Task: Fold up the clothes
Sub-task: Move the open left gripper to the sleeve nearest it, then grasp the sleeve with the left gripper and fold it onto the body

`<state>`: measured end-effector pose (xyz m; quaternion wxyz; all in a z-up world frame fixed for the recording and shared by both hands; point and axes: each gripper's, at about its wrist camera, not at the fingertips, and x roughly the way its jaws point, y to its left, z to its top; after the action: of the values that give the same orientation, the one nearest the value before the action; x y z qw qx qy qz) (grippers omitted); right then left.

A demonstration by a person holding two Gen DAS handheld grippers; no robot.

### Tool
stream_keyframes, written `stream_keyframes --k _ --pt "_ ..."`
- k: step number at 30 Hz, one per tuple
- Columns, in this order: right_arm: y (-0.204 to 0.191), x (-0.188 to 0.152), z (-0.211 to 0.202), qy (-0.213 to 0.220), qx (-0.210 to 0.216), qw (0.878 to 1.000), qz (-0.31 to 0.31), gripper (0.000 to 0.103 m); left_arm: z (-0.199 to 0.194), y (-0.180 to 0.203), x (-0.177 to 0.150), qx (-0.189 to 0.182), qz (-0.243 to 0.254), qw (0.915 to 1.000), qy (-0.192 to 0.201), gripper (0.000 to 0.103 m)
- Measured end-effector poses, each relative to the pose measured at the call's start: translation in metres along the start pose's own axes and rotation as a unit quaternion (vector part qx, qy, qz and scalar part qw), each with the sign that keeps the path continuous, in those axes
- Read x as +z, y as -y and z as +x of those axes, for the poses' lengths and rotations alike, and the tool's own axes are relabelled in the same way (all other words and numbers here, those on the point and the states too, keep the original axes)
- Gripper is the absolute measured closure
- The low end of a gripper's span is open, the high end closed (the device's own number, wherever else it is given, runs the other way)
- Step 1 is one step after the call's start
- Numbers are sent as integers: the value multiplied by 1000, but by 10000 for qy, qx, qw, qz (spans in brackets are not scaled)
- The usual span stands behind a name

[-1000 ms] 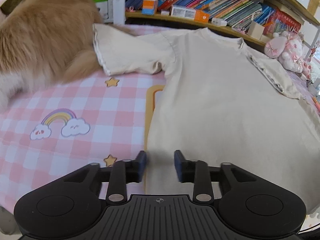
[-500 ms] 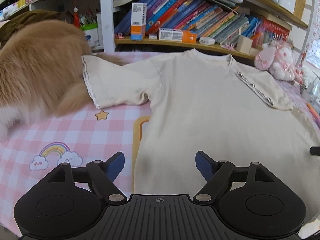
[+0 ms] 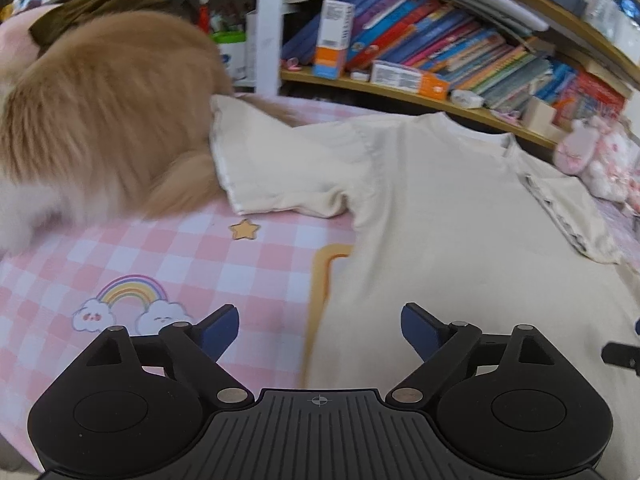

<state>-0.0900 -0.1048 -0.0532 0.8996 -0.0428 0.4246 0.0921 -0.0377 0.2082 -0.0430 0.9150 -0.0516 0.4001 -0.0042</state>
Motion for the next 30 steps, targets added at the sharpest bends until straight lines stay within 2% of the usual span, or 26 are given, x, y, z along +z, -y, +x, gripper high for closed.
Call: stream_keyframes --k 6,9,13,18,21,23,24,30 --pt "-10 4 10 -104 38 9998 -165 13 11 -11 12 24 -82 9999 78 12" --pt "-11 5 13 -134 40 9997 -178 13 20 -20 20 -58 -253 9996 107 12" --pt "-10 5 17 -190 29 9997 -148 13 34 -34 32 12 -537 9985 111 12" --pt "-8 4 22 -301 -44 9995 -110 13 49 -55 46 135 -891 9947 494 15" --pt "-7 5 24 -351 -85 9993 -93 13 61 -65 56 36 -1166 9915 575 28" --pt "-5 5 24 -378 -112 9992 -84 13 71 -69 63 -10 -1345 9896 504 47" --pt "-5 5 25 -388 -126 9991 -80 13 73 -71 64 -14 -1480 9880 448 52" --pt "1 4 26 -418 -167 9990 -14 13 85 -77 61 -138 -2288 9731 235 54"
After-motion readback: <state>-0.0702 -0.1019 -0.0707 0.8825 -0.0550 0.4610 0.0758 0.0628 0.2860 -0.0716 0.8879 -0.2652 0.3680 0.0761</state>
